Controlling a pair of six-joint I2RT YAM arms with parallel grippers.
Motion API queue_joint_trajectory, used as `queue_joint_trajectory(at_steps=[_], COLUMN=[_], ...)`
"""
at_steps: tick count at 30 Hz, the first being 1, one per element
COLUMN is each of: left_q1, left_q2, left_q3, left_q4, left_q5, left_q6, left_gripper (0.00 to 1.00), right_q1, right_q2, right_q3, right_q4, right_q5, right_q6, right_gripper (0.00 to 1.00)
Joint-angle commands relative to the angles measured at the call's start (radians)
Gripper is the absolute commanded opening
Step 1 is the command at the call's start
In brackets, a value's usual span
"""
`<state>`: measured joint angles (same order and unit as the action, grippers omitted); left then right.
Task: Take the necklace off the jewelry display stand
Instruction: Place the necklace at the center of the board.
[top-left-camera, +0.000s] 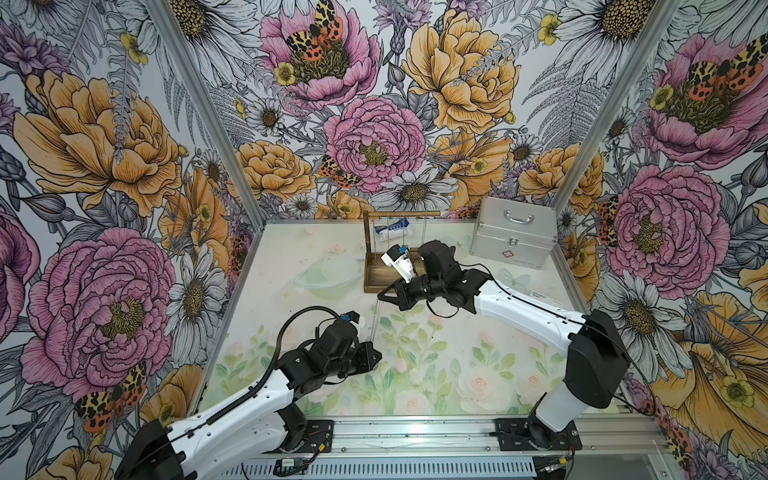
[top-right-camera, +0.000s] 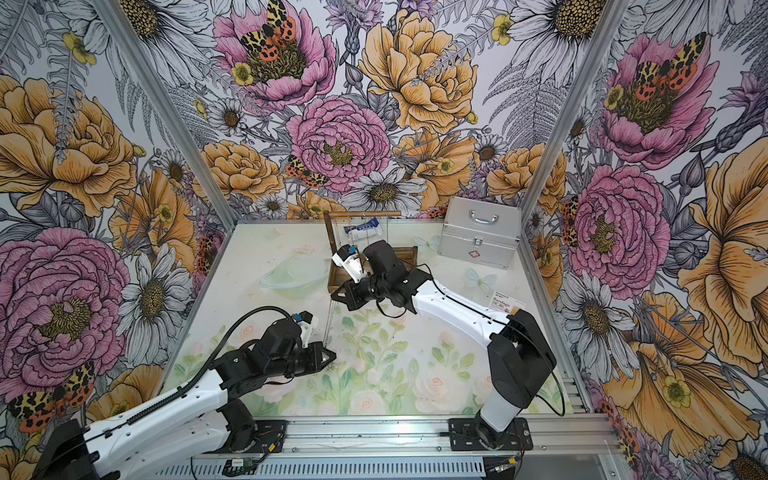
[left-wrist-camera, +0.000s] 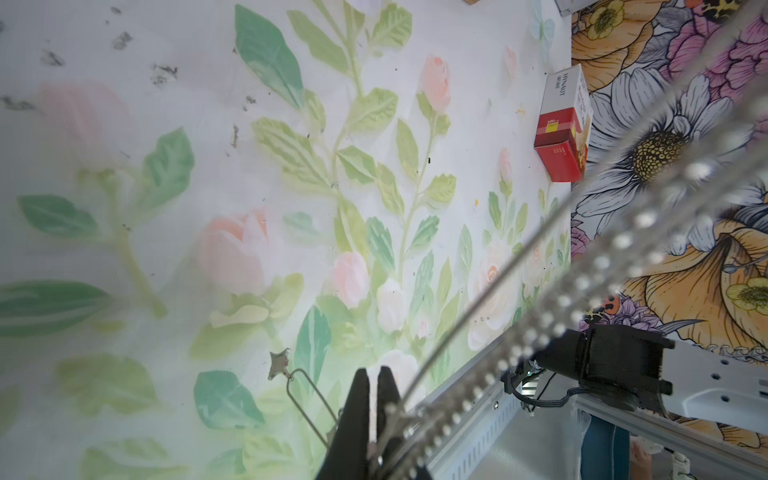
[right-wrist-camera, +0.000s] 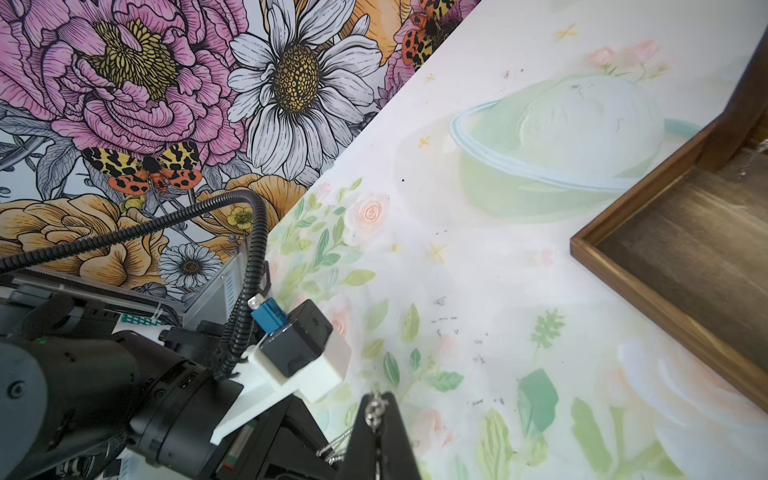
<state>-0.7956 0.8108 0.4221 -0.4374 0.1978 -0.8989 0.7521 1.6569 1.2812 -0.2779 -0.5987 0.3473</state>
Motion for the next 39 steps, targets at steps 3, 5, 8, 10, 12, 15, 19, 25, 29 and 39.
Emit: queue_joint_trajectory(at_steps=[3, 5, 8, 10, 12, 15, 19, 25, 29, 39], left_q1=[-0.010, -0.014, -0.014, -0.014, -0.014, -0.012, 0.001, 0.008, 0.010, 0.010], left_q2=[-0.067, -0.081, -0.077, -0.064, -0.055, -0.042, 0.011, 0.082, 0.131, 0.209], left_q3=[-0.045, -0.054, -0.055, -0.055, -0.052, -0.046, -0.042, -0.006, 0.021, 0.052], left_q4=[-0.106, -0.124, -0.154, -0.170, -0.178, -0.184, -0.183, -0.182, -0.182, -0.169], left_q5=[-0.009, 0.000, 0.010, 0.016, 0.011, -0.020, -0.044, -0.071, -0.089, -0.129], left_q6=[-0.092, -0.108, -0.117, -0.117, -0.118, -0.121, -0.113, -0.081, -0.059, -0.031], left_gripper=[0.00, 0.00, 0.00, 0.00, 0.00, 0.00, 0.00, 0.00, 0.00, 0.00], right_q1=[0.029, 0.036, 0.035, 0.035, 0.036, 0.035, 0.035, 0.036, 0.035, 0.036], right_q2=[0.046, 0.066, 0.098, 0.121, 0.141, 0.172, 0.211, 0.255, 0.274, 0.316], right_q3=[-0.022, -0.022, -0.019, -0.016, -0.014, -0.007, 0.004, 0.009, 0.004, 0.007], right_q4=[0.093, 0.105, 0.119, 0.131, 0.140, 0.140, 0.142, 0.147, 0.161, 0.179], right_q5=[0.004, 0.002, 0.003, -0.002, -0.004, 0.008, 0.009, 0.023, 0.025, 0.026], right_q6=[0.016, 0.020, 0.033, 0.041, 0.042, 0.038, 0.036, 0.036, 0.044, 0.053], right_gripper=[0.00, 0.00, 0.00, 0.00, 0.00, 0.00, 0.00, 0.00, 0.00, 0.00])
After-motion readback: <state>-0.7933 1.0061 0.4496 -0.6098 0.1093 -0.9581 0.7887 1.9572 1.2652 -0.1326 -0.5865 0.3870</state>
